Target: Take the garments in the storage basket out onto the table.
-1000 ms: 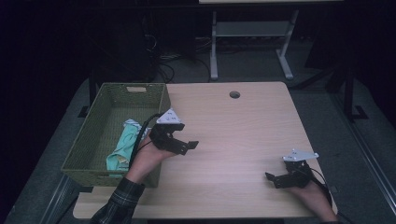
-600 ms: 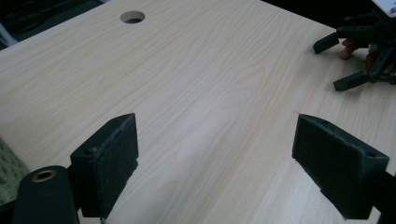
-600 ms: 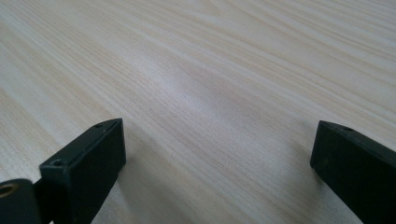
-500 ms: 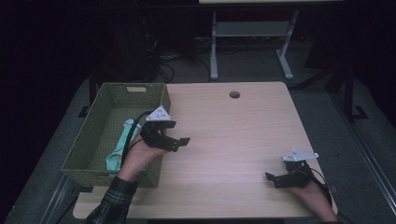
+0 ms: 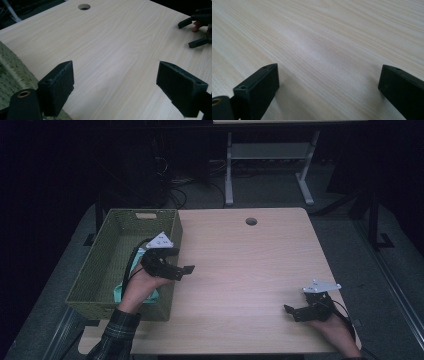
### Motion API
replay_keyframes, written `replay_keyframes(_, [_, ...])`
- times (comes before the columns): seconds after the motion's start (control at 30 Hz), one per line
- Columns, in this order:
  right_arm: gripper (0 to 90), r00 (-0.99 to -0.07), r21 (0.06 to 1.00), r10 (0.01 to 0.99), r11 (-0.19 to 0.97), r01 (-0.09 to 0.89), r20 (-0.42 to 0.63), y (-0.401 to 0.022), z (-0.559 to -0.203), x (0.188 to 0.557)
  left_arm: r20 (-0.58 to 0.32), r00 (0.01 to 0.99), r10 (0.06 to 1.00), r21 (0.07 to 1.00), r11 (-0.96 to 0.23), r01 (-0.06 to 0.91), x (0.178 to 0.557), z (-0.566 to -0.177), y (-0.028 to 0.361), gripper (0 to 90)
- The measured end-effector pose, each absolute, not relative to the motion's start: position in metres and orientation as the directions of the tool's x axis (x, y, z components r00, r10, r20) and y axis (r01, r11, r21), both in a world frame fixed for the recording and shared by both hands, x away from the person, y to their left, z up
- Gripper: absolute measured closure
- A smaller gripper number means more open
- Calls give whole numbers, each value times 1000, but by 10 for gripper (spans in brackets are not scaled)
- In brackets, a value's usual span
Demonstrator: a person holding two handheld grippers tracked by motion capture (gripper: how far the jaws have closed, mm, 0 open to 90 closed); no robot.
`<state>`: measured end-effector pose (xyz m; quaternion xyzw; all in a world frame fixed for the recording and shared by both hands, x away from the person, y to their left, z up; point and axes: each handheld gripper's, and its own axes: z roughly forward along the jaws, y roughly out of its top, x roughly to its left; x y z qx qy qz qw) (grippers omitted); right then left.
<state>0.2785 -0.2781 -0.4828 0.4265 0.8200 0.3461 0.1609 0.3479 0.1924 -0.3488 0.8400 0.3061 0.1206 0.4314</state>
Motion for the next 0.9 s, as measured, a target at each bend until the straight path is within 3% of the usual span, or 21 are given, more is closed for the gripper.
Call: replay_keyframes(0.9, [31, -584, 705, 811, 397, 588, 31, -278, -483, 278, -56, 733, 678, 795, -414, 443, 349, -344, 239, 140])
